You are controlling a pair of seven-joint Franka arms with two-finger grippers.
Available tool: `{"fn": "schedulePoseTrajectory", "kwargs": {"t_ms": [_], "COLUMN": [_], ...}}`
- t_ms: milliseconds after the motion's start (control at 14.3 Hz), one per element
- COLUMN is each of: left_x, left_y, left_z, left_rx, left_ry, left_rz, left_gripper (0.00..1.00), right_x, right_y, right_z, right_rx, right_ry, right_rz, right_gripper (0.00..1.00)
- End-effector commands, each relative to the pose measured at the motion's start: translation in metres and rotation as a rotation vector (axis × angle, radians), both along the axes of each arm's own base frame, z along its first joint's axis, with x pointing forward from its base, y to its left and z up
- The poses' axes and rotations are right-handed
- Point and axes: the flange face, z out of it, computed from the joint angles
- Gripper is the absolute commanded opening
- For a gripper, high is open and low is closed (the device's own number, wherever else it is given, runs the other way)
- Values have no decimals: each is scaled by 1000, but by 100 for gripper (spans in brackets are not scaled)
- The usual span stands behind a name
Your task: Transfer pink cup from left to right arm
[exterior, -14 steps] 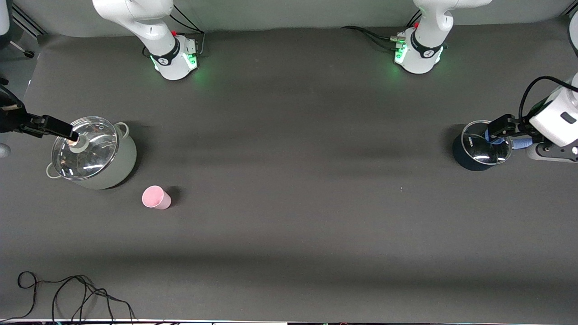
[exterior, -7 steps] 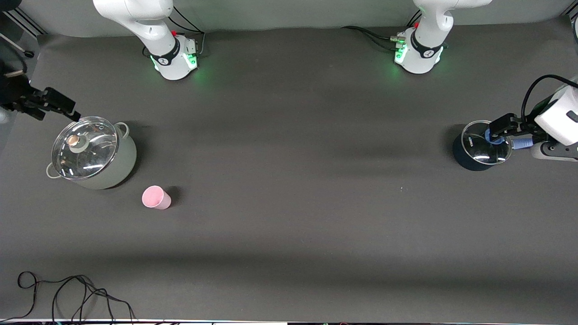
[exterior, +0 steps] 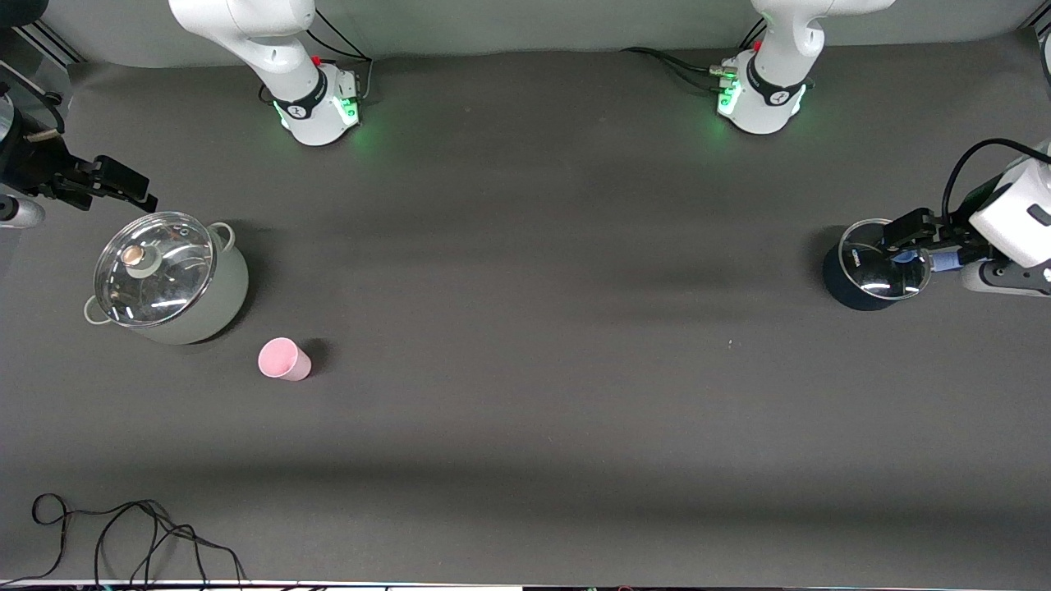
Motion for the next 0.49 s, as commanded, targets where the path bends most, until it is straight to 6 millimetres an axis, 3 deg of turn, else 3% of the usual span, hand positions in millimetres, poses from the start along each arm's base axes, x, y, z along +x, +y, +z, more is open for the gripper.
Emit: {"fn": "schedulePoseTrajectory", "kwargs": {"t_ms": [0,421], "left_x": [-2,0], "left_y": [0,-4], "left_z": [1,10], "left_rx": [-11,-2], "left_ry": [-5,-22], "left_rz": [3,-9], "left_gripper": [100,100], "right_x": [5,11], "right_y": [1,2], "right_z": [4,-5], "right_rx": [-7,-7], "right_ry": [17,43], "right_rz": [23,28], "right_gripper": [100,100]}}
